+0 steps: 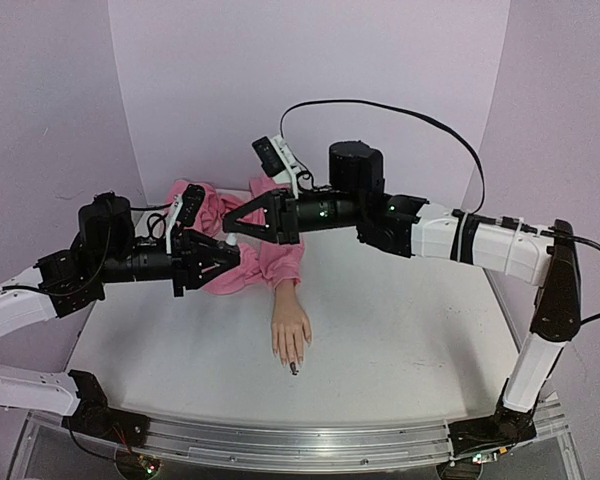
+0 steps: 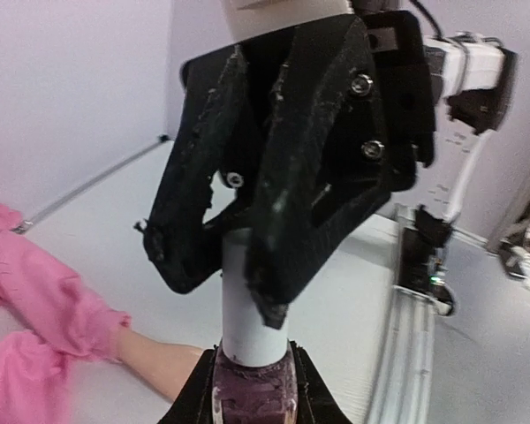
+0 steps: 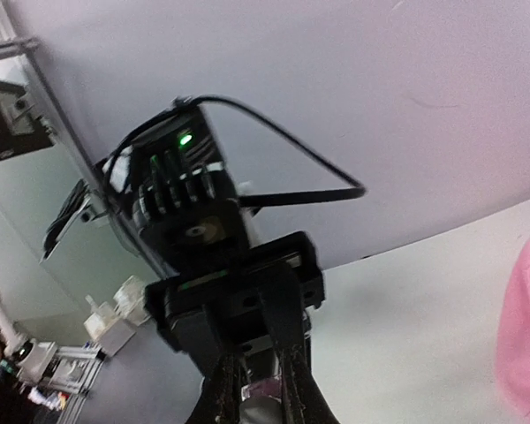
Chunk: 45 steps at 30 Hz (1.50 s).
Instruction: Paint the nails
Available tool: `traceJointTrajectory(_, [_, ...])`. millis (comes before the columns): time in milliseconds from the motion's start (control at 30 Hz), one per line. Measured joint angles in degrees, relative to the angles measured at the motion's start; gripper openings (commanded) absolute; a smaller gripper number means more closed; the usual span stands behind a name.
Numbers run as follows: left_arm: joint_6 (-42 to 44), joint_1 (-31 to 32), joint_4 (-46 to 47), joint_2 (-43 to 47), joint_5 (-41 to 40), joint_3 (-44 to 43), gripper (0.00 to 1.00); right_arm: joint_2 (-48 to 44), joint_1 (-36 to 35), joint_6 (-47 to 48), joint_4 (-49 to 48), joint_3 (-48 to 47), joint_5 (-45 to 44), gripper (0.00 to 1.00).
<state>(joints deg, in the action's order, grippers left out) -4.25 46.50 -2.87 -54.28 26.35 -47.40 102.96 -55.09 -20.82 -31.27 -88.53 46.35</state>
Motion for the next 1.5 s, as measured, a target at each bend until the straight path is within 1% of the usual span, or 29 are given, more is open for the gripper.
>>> traceJointTrajectory(100, [4.6, -0.1, 3.1, -0.4, -11.5, 1.4, 0.0, 2.4, -1.1, -4.8, 0.6, -3.0, -12.8, 0.0])
traceJointTrajectory(167, [7.7, -0.4, 5.2, -2.2, -18.4, 1.4, 0.0, 4.4, -2.6, -8.8, 4.0, -6.8, -25.0, 0.0])
traceJointTrajectory(233, [10.8, -0.4, 9.2, -5.2, -25.3, 1.6, 0.0, 5.9, -4.4, -13.2, 6.8, -9.6, -37.0, 0.0])
traceJointTrajectory(300, [13.6, -0.2, 13.6, -8.1, -30.2, 2.4, 0.0, 7.6, -6.7, -17.7, 10.9, -12.7, -50.0, 0.0])
traceJointTrajectory(367, [14.8, 0.0, 16.3, -10.1, -33.1, 3.2, 0.0, 9.4, -8.0, -20.8, 13.9, -15.3, -57.8, 0.0])
traceJointTrajectory(433, [15.2, 0.2, 18.7, -11.1, -34.6, 4.6, 0.0, 10.7, -8.9, -22.9, 16.1, -16.7, -62.6, 0.0])
traceJointTrajectory(467, [15.2, 0.4, 19.6, -11.3, -34.9, 5.6, 0.0, 10.8, -9.3, -23.5, 17.0, -16.8, -63.9, 0.05])
traceJointTrajectory(533, [14.4, 0.8, 21.2, -11.0, -35.0, 7.5, 0.0, 10.8, -9.9, -23.5, 18.8, -16.8, -65.1, 0.28])
traceJointTrajectory(567, [13.8, 1.0, 21.6, -10.4, -34.7, 8.3, 0.0, 10.7, -10.1, -23.2, 19.4, -16.7, -65.1, 0.37])
traceJointTrajectory(600, [12.9, 1.1, 21.9, -10.0, -34.4, 9.0, 0.0, 10.3, -10.1, -22.4, 19.7, -16.3, -63.7, 0.45])
traceJointTrajectory(700, [9.1, 1.0, 20.1, -7.9, -33.6, 9.4, 0.0, 7.5, -9.7, -19.5, 20.5, -12.2, -56.7, 0.62])
traceJointTrajectory(800, [4.9, 0.8, 15.6, -5.1, -31.9, 9.4, 0.0, 2.5, -7.1, -13.0, 20.1, -6.0, -44.1, 0.83])
traceJointTrajectory(833, [3.7, 0.8, 14.3, -4.3, -31.1, 9.4, 0.0, 0.8, -5.4, -10.8, 19.8, -4.3, -39.7, 0.89])
traceJointTrajectory(867, [2.1, 0.7, 12.4, -3.2, -29.2, 9.4, 0.0, -0.9, -3.3, -8.7, 19.2, -2.8, -35.6, 0.92])
traceJointTrajectory(967, [-1.1, 0.6, 8.7, -0.9, -22.9, 9.3, 0.0, -4.9, 3.0, -4.0, 16.9, 1.0, -23.7, 0.92])
traceJointTrajectory(1067, [-3.8, -0.2, 6.3, -0.3, -12.3, 8.6, 0.0, -5.8, 6.6, -0.9, 14.4, 1.7, -14.1, 0.84])
traceJointTrajectory(1167, [-6.1, -0.8, 4.4, -0.3, -1.2, 6.4, 0.0, -5.2, 6.4, 0.0, 11.1, 2.2, -4.0, 0.76])
traceJointTrajectory(1200, [-6.4, -0.8, 4.3, -0.3, 1.3, 5.7, 0.0, -5.2, 6.0, -0.1, 9.1, 2.9, -0.8, 0.75])
traceJointTrajectory(1267, [-7.5, -0.8, 4.3, -0.3, 6.7, 3.8, 0.0, -5.1, 5.3, -1.1, 5.1, 4.2, 4.1, 0.73])
traceJointTrajectory(1367, [-8.3, -0.8, 4.4, -0.2, 11.9, 2.0, 0.0, -4.5, 3.9, -2.6, 0.1, 5.4, 9.8, 0.73])
traceJointTrajectory(1467, [-9.3, -0.8, 4.3, -0.3, 14.9, 1.7, 0.0, -4.0, 2.5, -3.1, -2.7, 5.5, 12.6, 0.66])
traceJointTrajectory(1500, [-9.4, -0.8, 4.3, -0.3, 15.7, 1.7, 0.0, -3.8, 2.2, -3.2, -3.4, 5.5, 13.0, 0.63])
